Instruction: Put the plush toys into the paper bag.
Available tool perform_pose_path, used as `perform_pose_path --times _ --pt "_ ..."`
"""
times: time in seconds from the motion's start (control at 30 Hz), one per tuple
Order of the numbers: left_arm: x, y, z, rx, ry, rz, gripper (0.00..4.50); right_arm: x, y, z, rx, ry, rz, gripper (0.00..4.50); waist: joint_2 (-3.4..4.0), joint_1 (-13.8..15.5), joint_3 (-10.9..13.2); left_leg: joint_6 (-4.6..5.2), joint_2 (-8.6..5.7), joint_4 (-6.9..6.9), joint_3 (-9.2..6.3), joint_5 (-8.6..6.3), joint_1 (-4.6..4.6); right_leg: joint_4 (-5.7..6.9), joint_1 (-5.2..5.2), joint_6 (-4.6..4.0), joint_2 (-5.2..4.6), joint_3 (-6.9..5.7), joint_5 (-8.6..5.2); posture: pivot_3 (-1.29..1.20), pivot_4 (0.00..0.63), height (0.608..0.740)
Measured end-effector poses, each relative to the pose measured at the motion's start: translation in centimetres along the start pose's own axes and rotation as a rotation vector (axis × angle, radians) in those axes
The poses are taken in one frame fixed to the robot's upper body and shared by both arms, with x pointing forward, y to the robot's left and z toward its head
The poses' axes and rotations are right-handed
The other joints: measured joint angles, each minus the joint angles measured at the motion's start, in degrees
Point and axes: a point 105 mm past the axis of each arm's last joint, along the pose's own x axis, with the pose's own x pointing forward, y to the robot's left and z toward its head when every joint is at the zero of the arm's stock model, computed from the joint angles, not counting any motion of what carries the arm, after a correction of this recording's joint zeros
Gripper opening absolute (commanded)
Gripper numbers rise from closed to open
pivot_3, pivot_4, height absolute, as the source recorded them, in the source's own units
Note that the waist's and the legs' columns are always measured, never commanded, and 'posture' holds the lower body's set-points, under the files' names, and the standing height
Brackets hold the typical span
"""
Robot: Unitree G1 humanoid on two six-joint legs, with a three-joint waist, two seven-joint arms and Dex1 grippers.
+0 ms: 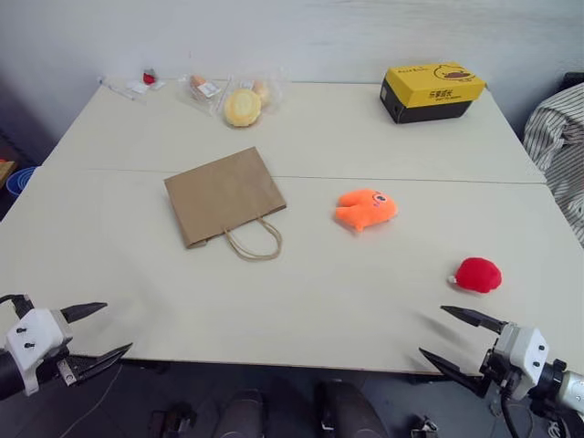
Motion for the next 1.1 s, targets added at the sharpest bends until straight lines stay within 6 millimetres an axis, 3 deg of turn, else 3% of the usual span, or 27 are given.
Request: perform_pose_path --times 0.23,0.43,0.57,0.83,1.1 --pt "1.5 1.0 1.9 -0.050 -0.040 -0.045 4.50 2.4 0.4 2.5 0.037 -0.121 -0.008 4.47 -0.02 0.30 -0.01 -0.01 0.00 0.08 -0.06 0.01 -0.03 0.07 0.01 0.00 -0.02 -0.06 0.00 0.00 0.150 0.740" --pt "6.5 2.8 10.2 0.151 -0.196 -0.068 4.50 4.9 0.0 7.2 0.108 -0.312 -0.090 4.47 0.02 0.29 -0.02 -0.10 -0.03 0.10 -0.09 0.07 -0.09 0.17 -0.05 0.03 -0.05 -0.14 0.01 0.00 0.150 0.740" --pt "10.5 2.2 12.9 0.307 -0.204 -0.180 4.50 6.0 -0.2 8.5 0.093 -0.371 -0.112 4.47 0.03 -0.09 -0.02 -0.23 -0.02 0.10 0.01 0.13 -0.15 0.22 -0.16 0.05 0.11 -0.06 0.03 0.00 0.150 0.740" --pt "17.1 3.1 13.7 0.527 -0.179 -0.265 4.50 7.4 -0.3 9.2 0.132 -0.380 -0.118 4.47 0.01 0.17 -0.02 -0.42 0.03 0.57 0.06 0.27 -0.66 0.56 -0.65 0.07 0.28 -0.04 0.03 0.00 0.150 0.740" --pt "18.7 4.1 12.8 0.576 -0.185 -0.256 4.50 7.0 0.1 9.5 0.146 -0.378 -0.164 4.47 -0.03 0.22 -0.03 -0.38 0.03 0.96 0.11 0.24 -1.00 0.98 -0.99 0.10 0.25 0.02 0.05 0.00 0.150 0.740"
